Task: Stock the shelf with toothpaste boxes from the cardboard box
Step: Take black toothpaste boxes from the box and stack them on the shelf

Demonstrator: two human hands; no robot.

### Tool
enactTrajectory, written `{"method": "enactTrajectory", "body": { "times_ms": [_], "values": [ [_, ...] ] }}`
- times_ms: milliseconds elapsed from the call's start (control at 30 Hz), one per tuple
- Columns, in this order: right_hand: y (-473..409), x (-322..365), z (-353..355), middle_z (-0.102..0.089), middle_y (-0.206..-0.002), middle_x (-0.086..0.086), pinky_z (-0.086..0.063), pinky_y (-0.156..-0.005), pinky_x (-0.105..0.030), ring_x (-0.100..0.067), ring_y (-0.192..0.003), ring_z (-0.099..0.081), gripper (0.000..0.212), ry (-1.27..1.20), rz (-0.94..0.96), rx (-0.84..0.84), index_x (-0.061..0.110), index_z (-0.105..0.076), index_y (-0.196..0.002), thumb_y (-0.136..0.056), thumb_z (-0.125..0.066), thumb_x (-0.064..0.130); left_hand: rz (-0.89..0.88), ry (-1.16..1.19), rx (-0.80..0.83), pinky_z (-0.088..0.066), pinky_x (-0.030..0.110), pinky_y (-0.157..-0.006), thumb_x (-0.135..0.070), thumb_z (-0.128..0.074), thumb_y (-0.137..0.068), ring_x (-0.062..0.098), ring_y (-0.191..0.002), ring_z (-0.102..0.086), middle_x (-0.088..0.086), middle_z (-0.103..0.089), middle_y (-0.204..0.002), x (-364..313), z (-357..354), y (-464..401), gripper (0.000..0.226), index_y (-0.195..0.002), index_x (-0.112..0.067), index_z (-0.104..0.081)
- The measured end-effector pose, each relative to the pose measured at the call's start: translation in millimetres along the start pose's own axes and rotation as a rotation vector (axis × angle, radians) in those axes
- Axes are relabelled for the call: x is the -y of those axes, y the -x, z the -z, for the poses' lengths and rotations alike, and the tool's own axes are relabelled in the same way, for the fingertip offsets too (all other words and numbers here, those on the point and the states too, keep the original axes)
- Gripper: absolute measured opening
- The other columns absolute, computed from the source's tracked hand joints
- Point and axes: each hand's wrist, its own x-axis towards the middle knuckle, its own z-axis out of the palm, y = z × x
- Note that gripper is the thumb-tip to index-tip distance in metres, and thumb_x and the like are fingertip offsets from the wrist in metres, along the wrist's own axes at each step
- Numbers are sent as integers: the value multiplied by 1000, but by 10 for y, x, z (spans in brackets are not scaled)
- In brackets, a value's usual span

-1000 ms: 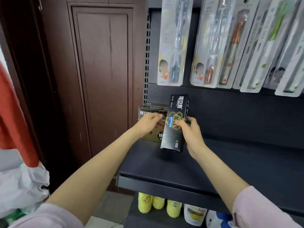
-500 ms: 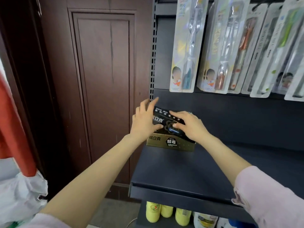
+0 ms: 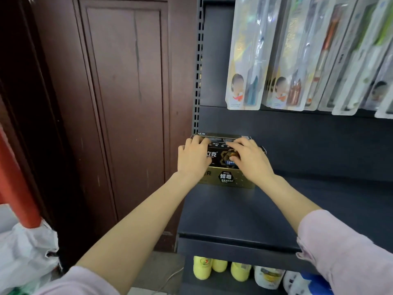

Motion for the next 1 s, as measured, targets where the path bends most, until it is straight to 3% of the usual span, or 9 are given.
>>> {"method": "enactTrajectory", "body": {
  "times_ms": [133, 267, 400, 500, 600, 767, 1000],
  "values": [
    [93, 51, 94, -47, -137, 1, -37, -102, -32, -18, -125, -43, 48, -70, -30, 2, 19, -44, -140, -93, -55, 19, -38, -28, -76, -34, 36, -99, -21, -55, -89, 23, -125, -37, 4, -43, -134, -104, -27, 83, 43, -131, -19, -46],
    [320, 27, 292, -51, -132, 2, -42, -99, -33, -18, -120, -45, 35, -115, -45, -30, 17, -56, -128, -94, -49, 11, -33, 34, -115, -34, 37, -96, -20, -52, -90, 24, -123, -38, 4, -46, -131, -343, 15, 194, 38, -128, -18, -49],
    [696, -191, 583, -56, -123, -1, -46, -93, -35, -19, -112, -52, 31, -126, -107, -15, 17, -62, -121, -94, -48, 11, -41, 227, -25, -43, 38, -91, -20, -52, -90, 24, -116, -48, 5, -54, -121, -772, 36, 337, 34, -124, -18, -52],
    [1139, -528, 823, -60, -114, -1, -50, -86, -40, -21, -104, -57, 27, -161, -209, 13, 19, -65, -113, -96, -45, 16, -38, 363, 17, -49, 35, -81, -19, -52, -89, 22, -104, -58, 4, -63, -108, -1253, 33, 513, 25, -113, -16, -59],
    [1723, -984, 1077, -63, -117, 1, -50, -88, -41, -23, -108, -57, 26, -153, -333, 89, 23, -66, -111, -95, -46, 21, -47, 432, 126, -48, 32, -74, -23, -53, -88, 22, -95, -62, 2, -68, -95, -1912, -19, 816, 15, -98, -17, -63],
    [2785, -1780, 1455, -67, -111, -6, -52, -86, -41, -28, -103, -62, 23, -131, -467, 170, 24, -66, -110, -92, -51, 24, -105, 442, 307, -49, 36, -80, -32, -53, -87, 28, -99, -61, 3, -69, -101, -3126, -241, 1522, 14, -94, -22, -60],
    [4298, -2765, 1647, -68, -110, -16, -51, -88, -43, -36, -105, -62, 23, -102, -585, 381, 17, -70, -104, -88, -53, 18, -92, 493, 494, -51, 35, -74, -27, -51, -85, 27, -95, -62, 2, -71, -94, -4441, -670, 2500, 15, -90, -21, -63]
  ]
}}
